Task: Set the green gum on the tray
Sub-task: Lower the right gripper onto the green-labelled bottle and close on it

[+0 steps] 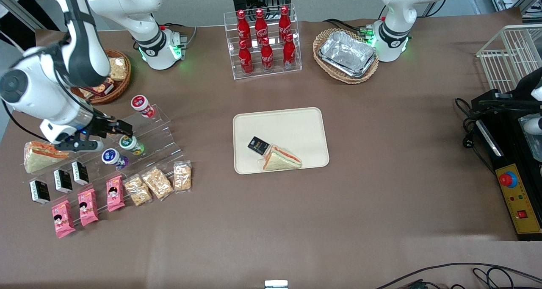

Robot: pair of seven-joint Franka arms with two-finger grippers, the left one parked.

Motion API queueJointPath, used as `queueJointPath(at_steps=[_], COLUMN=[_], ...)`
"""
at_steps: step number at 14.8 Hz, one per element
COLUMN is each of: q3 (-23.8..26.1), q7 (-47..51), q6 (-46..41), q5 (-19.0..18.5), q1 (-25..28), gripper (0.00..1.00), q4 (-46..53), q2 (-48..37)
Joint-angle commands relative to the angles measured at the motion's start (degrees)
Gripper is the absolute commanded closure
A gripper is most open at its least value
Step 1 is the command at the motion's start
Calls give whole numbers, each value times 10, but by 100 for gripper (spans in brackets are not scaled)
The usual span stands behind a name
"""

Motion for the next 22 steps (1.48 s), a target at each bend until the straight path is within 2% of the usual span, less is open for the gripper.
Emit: queueJointPath(at_steps=[1,6,21,22], q3=[1,1,0,1], q7=[4,4,4,4], q6=[28,57,100,105], q5=[2,1,2,2], q1=[0,-3,-5,-5], gripper=[0,0,0,9], q4=[-18,-61,-62,-62], q2=[16,21,60,61])
